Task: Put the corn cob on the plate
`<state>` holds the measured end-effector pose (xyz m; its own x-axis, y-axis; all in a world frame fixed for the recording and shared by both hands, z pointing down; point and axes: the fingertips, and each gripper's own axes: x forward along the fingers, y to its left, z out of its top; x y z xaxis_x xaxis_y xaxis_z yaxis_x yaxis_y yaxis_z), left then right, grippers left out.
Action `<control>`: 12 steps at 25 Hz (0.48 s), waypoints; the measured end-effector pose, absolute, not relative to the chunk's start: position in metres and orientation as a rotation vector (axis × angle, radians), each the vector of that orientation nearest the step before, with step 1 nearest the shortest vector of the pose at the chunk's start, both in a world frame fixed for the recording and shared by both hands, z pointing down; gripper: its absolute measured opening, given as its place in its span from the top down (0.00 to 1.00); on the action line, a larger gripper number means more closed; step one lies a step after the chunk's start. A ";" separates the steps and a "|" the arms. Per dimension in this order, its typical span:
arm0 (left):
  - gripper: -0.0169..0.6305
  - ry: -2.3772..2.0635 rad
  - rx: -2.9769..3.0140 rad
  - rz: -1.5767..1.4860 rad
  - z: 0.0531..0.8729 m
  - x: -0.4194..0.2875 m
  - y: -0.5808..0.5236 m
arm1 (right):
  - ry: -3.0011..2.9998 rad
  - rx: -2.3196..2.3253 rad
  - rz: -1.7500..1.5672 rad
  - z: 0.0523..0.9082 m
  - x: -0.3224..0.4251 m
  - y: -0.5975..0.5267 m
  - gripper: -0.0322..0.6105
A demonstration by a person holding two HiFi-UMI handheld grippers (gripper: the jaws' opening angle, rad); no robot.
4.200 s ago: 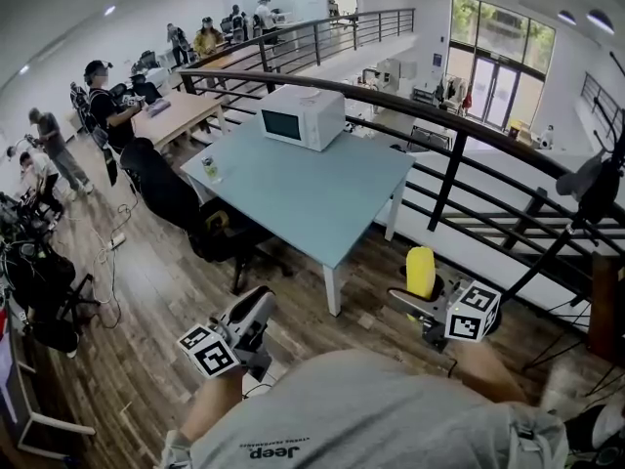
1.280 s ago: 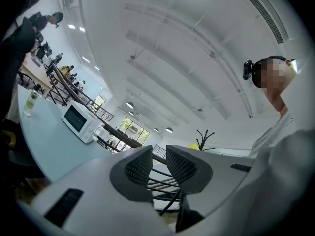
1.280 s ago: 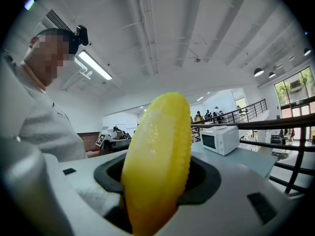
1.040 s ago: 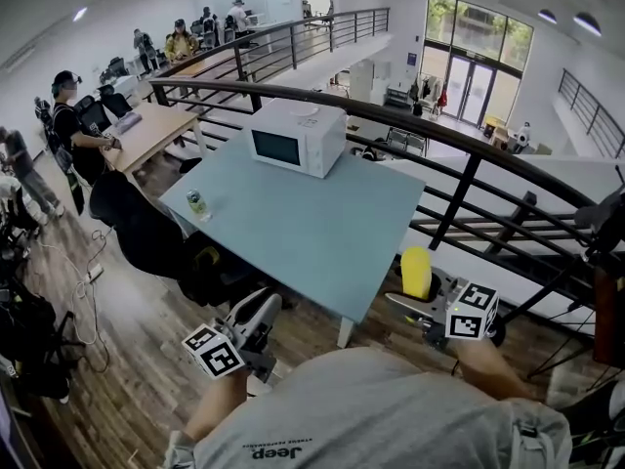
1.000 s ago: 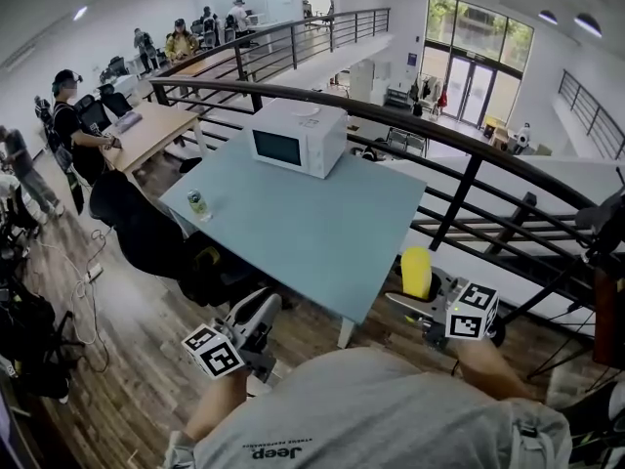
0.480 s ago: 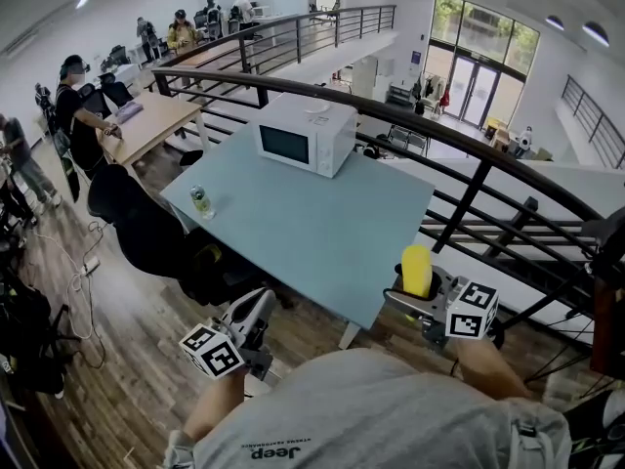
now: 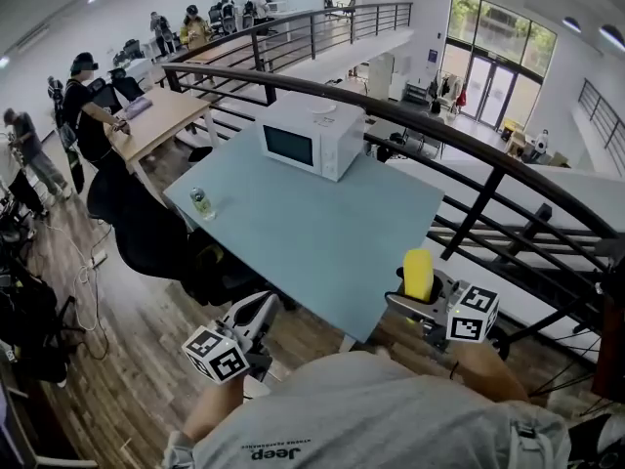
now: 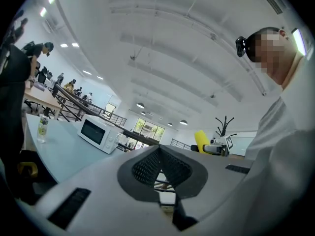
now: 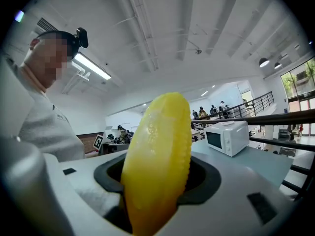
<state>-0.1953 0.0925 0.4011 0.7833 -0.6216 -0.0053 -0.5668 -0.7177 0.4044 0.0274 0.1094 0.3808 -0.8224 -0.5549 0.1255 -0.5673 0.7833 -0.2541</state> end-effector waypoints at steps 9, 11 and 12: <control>0.95 -1.067 2.526 -0.221 0.405 -0.123 0.030 | -2.984 0.743 0.422 0.393 0.102 0.015 0.53; 0.95 -1.094 2.520 -0.225 0.399 -0.106 0.012 | -3.008 0.682 0.406 0.388 0.113 -0.010 0.53; 0.95 -1.109 2.519 -0.227 0.396 -0.098 0.005 | -3.017 0.652 0.400 0.386 0.118 -0.020 0.53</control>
<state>-0.0977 0.0054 0.3957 0.6758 -0.7371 0.0042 -0.6761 -0.6176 0.4017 0.1180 -0.0197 0.3862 -0.9117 -0.4025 0.0819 -0.4100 0.8791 -0.2430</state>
